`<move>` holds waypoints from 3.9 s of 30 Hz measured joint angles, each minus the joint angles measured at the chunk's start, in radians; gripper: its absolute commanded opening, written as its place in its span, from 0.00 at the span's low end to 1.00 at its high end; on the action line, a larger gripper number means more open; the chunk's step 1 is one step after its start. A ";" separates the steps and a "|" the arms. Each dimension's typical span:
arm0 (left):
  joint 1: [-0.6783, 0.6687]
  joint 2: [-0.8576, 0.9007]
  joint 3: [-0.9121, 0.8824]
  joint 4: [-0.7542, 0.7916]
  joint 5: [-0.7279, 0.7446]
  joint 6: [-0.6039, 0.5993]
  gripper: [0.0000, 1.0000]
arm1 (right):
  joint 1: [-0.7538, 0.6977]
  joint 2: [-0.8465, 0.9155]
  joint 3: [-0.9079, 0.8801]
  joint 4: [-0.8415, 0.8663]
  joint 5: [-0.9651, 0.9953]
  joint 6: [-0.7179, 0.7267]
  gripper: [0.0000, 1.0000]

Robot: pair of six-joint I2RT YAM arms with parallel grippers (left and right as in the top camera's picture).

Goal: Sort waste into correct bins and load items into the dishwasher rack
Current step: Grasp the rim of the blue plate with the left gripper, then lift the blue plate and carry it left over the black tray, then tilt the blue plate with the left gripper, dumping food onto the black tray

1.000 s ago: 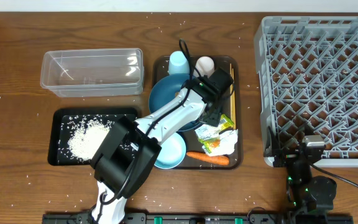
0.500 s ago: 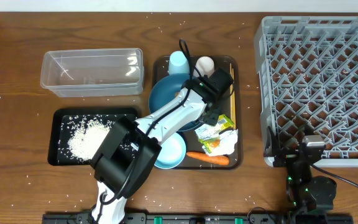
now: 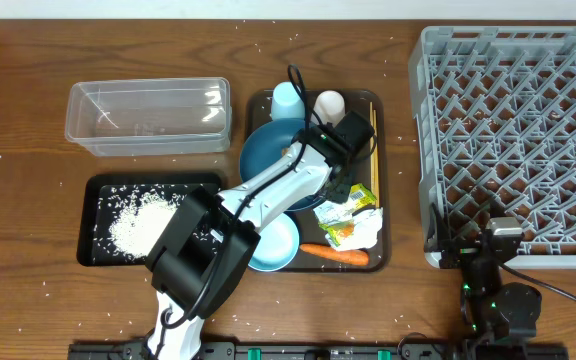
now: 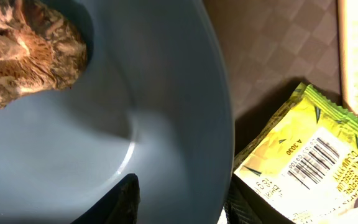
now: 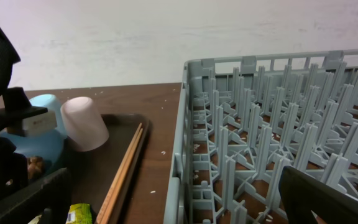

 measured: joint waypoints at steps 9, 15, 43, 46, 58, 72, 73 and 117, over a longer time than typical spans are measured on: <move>-0.025 0.000 -0.003 0.000 0.000 -0.001 0.28 | 0.000 0.000 0.000 0.000 0.000 0.000 0.99; -0.031 0.000 -0.003 -0.001 0.001 -0.003 0.11 | 0.000 0.000 0.000 0.000 0.000 0.000 0.99; -0.031 -0.226 -0.006 -0.029 0.000 -0.001 0.06 | 0.000 0.000 0.000 0.000 0.000 0.000 0.99; -0.031 -0.250 -0.006 -0.047 0.001 -0.028 0.06 | 0.000 0.000 0.000 0.000 0.000 0.000 0.99; 0.035 -0.576 -0.008 -0.220 0.005 -0.147 0.06 | 0.000 0.000 0.000 0.000 0.000 0.000 0.99; 0.341 -0.680 -0.008 -0.314 0.181 -0.219 0.06 | 0.000 0.000 0.000 0.000 0.000 0.000 0.99; 0.375 -0.680 -0.008 -0.314 0.211 -0.219 0.06 | 0.000 0.000 0.000 0.000 0.000 0.000 0.99; 1.426 -0.681 -0.440 -0.277 1.408 0.101 0.06 | 0.000 0.000 0.000 0.000 0.000 0.000 0.99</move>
